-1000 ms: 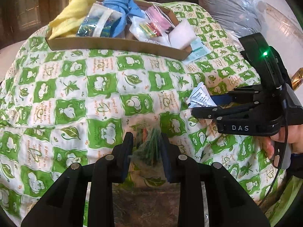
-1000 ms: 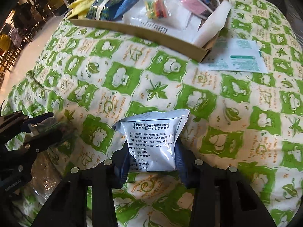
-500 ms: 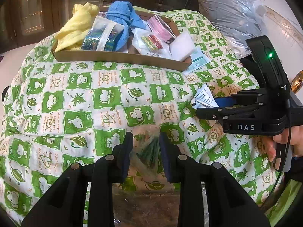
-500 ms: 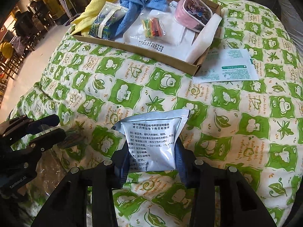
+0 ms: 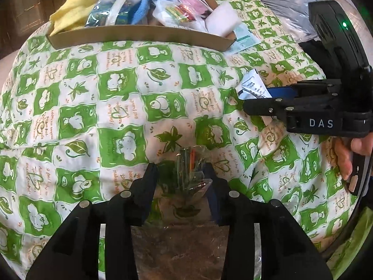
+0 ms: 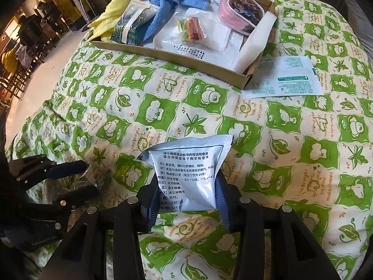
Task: Organize soft objects
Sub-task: 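Carry the green-sticks bag and white sachet over the tray with both tools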
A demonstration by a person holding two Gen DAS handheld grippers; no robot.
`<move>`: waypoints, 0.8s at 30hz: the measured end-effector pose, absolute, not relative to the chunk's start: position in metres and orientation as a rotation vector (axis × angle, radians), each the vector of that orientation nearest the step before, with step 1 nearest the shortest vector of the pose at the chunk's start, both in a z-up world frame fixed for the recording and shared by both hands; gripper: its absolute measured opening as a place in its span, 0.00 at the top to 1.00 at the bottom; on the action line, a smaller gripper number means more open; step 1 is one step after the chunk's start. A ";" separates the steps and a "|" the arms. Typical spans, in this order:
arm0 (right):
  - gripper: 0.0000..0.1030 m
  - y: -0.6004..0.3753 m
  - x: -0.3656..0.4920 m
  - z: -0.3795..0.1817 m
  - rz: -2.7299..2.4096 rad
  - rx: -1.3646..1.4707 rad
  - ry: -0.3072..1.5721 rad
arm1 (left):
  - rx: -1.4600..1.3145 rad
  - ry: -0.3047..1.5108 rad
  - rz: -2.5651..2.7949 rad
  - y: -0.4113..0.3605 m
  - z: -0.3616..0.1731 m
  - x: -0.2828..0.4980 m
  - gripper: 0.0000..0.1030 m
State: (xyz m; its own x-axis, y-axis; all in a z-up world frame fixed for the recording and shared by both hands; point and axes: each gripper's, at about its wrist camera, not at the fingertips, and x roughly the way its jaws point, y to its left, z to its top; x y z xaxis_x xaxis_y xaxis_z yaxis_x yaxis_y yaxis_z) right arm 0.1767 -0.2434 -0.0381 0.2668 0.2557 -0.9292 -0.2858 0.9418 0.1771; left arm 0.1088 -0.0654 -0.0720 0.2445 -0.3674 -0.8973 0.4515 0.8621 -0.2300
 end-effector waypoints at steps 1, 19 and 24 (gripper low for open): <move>0.59 -0.244 0.177 -0.038 0.365 -0.026 1.249 | 0.083 1.202 -0.566 -0.067 -0.073 0.108 0.71; 0.59 -0.245 0.174 -0.024 0.366 0.000 1.213 | 0.155 1.117 -0.592 -0.096 -0.058 0.096 0.85; 0.59 -0.245 0.173 -0.018 0.371 0.002 1.202 | 0.162 1.084 -0.587 -0.096 -0.048 0.100 0.85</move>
State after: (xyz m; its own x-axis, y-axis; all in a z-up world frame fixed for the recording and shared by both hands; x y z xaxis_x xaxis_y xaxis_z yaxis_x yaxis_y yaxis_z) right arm 0.1731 -0.2451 -0.0180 0.3075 0.2816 -0.9089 -0.2790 0.9399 0.1968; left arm 0.0996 -0.0960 -0.0476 0.3333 -0.3702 -0.8671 0.5241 0.8373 -0.1560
